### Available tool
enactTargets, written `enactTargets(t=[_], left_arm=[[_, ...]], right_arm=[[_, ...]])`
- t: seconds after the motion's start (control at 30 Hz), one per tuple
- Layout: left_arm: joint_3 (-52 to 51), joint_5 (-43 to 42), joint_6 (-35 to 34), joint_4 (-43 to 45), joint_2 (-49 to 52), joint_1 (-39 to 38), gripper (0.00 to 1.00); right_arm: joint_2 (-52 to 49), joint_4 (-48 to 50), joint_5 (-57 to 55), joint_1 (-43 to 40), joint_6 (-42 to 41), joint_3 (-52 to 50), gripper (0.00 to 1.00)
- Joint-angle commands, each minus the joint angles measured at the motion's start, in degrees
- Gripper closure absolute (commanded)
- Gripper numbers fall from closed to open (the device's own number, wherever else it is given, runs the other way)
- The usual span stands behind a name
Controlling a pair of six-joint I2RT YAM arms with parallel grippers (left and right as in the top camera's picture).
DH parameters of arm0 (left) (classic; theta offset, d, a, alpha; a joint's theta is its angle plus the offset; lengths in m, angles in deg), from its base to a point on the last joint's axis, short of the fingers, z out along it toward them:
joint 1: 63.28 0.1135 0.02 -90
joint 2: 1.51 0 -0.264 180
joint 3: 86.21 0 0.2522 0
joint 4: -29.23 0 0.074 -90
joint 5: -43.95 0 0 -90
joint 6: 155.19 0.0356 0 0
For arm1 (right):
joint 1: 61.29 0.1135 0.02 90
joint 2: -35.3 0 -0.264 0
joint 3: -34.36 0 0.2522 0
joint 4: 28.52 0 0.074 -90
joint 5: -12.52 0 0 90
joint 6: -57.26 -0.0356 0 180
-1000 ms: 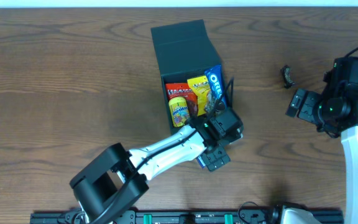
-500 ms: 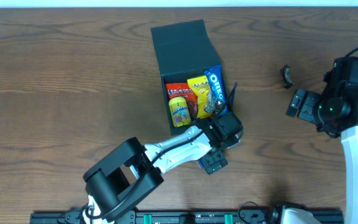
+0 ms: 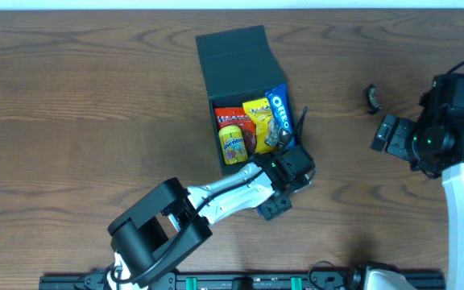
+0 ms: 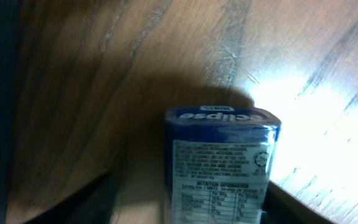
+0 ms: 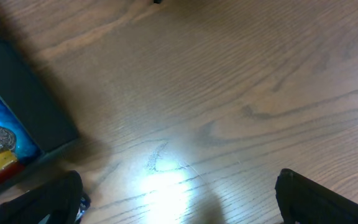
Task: Pack container
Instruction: 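Lift the mint tin with the left gripper toward the box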
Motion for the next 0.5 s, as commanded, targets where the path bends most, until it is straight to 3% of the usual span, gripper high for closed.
enactTargets(t=[0.0,0.17,0.47], left_arm=[[0.6,0.0,0.0,-0.4,1.0,0.0,0.40],[0.6,0.0,-0.1,-0.5,1.0,0.0,0.61],[0.8,-1.4,-0.7,-0.5,1.0,0.0,0.79]], right_arm=[[0.1,0.2,0.2,-0.4,0.7,-0.2,0.01],[0.1,0.2,0.2,-0.4,0.7,-0.2,0.01],[0.1,0.2,0.2,-0.4,0.7,-0.2,0.01]])
